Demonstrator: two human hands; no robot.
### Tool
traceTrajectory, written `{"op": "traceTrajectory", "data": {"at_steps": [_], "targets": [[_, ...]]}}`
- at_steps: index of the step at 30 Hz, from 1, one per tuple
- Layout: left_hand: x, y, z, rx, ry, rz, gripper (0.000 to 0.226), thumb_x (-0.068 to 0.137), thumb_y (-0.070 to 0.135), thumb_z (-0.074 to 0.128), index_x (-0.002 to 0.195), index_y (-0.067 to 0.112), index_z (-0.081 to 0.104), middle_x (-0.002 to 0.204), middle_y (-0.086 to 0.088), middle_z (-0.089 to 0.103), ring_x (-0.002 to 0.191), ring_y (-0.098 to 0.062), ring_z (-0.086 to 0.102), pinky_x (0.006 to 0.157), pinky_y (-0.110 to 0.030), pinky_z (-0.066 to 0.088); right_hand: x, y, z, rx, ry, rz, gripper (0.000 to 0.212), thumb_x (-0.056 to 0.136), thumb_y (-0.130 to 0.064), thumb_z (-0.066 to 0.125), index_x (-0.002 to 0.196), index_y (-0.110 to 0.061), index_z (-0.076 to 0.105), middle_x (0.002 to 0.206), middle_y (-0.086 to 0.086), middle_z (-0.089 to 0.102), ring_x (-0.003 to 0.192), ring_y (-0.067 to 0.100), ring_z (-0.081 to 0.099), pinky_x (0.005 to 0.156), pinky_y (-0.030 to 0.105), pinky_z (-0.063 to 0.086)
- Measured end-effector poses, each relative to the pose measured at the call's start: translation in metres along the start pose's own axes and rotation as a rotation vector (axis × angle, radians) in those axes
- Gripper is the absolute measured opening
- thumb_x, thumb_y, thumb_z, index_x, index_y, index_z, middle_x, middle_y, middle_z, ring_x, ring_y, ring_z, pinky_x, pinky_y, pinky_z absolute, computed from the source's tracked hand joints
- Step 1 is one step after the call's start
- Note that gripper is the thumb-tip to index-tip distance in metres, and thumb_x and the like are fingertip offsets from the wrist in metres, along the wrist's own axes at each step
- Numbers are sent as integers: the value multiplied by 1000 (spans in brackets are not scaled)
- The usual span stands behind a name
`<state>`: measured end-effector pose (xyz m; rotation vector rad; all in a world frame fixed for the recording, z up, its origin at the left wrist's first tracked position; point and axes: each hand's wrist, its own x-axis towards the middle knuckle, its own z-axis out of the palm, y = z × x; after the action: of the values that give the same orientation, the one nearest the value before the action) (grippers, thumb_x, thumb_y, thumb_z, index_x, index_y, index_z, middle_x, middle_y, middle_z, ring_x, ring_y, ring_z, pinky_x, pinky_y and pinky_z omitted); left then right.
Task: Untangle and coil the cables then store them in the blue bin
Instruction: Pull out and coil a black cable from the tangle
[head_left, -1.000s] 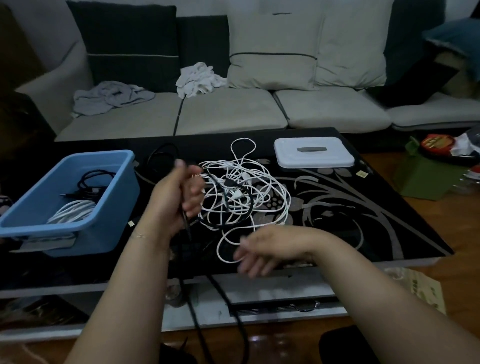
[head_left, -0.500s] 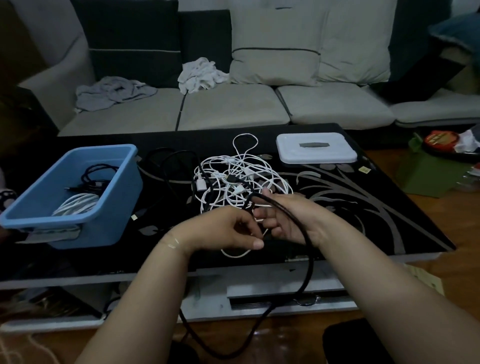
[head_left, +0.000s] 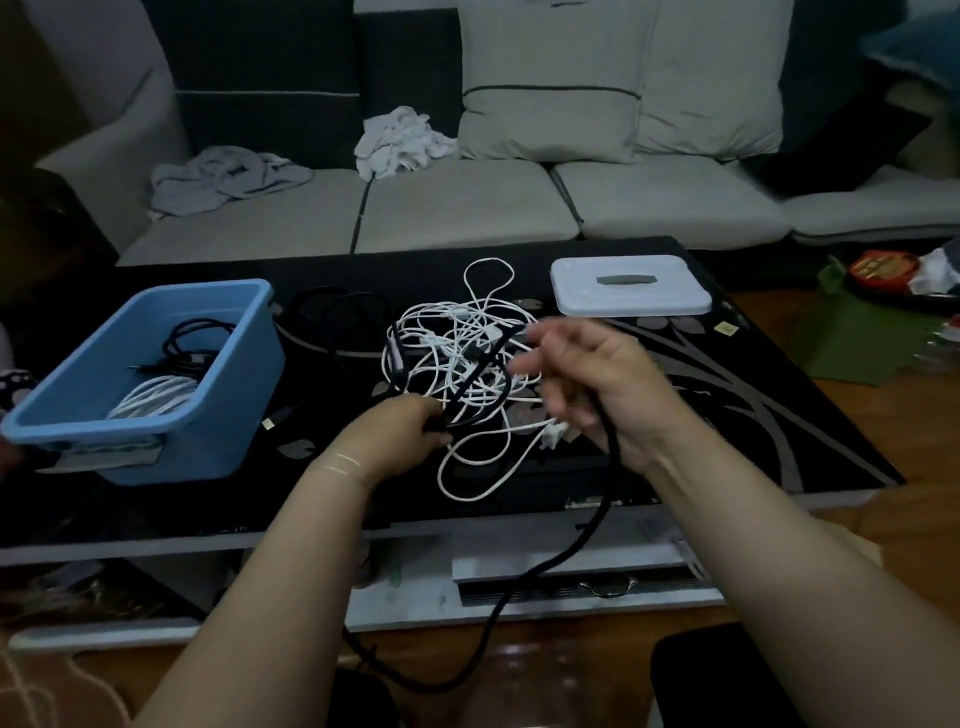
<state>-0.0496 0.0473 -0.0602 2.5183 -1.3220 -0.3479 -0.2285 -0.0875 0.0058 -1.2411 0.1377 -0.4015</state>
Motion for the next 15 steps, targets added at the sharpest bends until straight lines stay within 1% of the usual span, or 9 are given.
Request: {"op": "traceTrajectory", "data": {"at_steps": [2, 4, 7, 8, 9, 10, 12, 13, 15], "targets": [[-4, -5, -6, -26, 24, -48, 20, 92, 31, 62, 97, 14, 69, 95, -6, 67, 95, -23, 59, 77, -28, 43, -2, -7, -6, 69, 96, -77, 24, 87, -16, 53, 109, -21, 62, 67, 4, 70, 33, 7, 45, 32, 14, 23], [-7, -7, -10, -71, 152, -48, 18, 93, 28, 59, 97, 14, 70, 95, -6, 67, 94, -24, 61, 77, -31, 46, -3, -9, -13, -4, 121, -72, 34, 93, -7, 43, 121, -19, 58, 60, 6, 67, 30, 10, 41, 33, 16, 21], [-12, 3, -14, -4, 405, -19, 12, 91, 27, 59, 96, 24, 69, 93, -1, 66, 95, -23, 60, 77, -35, 47, -9, -7, -12, -265, 3, 68, 40, 91, 2, 34, 122, -7, 56, 52, 11, 64, 27, 14, 41, 32, 16, 23], [-14, 5, -15, 34, 410, -13, 11, 89, 29, 60, 97, 28, 68, 94, 1, 66, 96, -21, 60, 80, -35, 47, -11, -6, -10, -322, -53, 115, 35, 93, 2, 34, 118, -6, 58, 54, 12, 65, 28, 15, 42, 33, 16, 26], [-14, 6, -16, 68, 344, -11, 13, 87, 31, 63, 99, 32, 67, 97, 5, 67, 99, -18, 60, 86, -34, 45, -12, -4, -8, -373, -87, 140, 29, 96, -1, 37, 113, -5, 59, 57, 12, 67, 29, 15, 43, 35, 17, 31], [-15, 5, -17, 97, 210, -21, 21, 85, 34, 66, 105, 34, 65, 104, 10, 67, 103, -15, 61, 92, -34, 43, -13, -1, -7, -438, -90, 138, 21, 98, -6, 42, 110, -4, 60, 61, 10, 69, 31, 15, 45, 38, 19, 35], [-18, 6, -16, 8, -115, -60, 52, 77, 42, 76, 125, 36, 57, 121, 13, 63, 115, -10, 57, 103, -32, 40, -14, 6, -8, -611, -33, 66, 16, 97, -13, 51, 106, -6, 61, 65, 4, 70, 38, 12, 48, 45, 21, 40], [-20, 9, -16, -80, -197, -75, 64, 75, 45, 77, 133, 34, 52, 129, 11, 60, 119, -10, 55, 105, -30, 39, -14, 9, -9, -687, -11, 11, 15, 97, -13, 51, 107, -10, 62, 66, 1, 69, 42, 8, 49, 49, 20, 41], [-19, 14, -12, -72, -123, -66, 63, 81, 55, 67, 137, 32, 51, 133, 4, 58, 124, -15, 51, 106, -31, 37, -17, 14, -9, -790, 10, -126, 25, 99, -12, 47, 118, -24, 57, 67, -3, 66, 49, 1, 52, 56, 14, 40]]}}
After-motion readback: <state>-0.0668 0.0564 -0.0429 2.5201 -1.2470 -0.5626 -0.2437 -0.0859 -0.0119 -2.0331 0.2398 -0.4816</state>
